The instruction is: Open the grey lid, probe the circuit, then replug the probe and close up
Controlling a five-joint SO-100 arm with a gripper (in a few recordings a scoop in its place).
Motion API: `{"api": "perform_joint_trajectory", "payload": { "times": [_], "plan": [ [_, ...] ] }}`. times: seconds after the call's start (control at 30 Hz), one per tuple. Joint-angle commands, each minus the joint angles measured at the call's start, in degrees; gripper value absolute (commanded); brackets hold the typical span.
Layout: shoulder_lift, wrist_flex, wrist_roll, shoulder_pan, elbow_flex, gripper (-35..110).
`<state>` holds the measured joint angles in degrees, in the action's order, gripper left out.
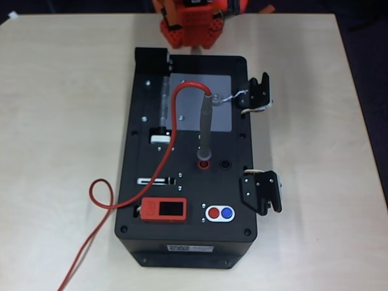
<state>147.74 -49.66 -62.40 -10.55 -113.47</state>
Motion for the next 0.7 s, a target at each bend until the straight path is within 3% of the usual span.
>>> {"api": "perform_joint_trajectory", "payload": {
  "times": [0.0, 0.13, 0.43, 0.67],
  "plan": [
    [-4.92, -2.90, 8.44, -0.53, 5.54, 0],
    [-9.84, -4.31, 11.51, 1.05, 7.29, 1],
    [-16.44, -8.70, 7.21, 1.67, 10.02, 0],
    [-18.02, -9.58, -3.16, 0.09, 9.58, 1]
  ]
}}
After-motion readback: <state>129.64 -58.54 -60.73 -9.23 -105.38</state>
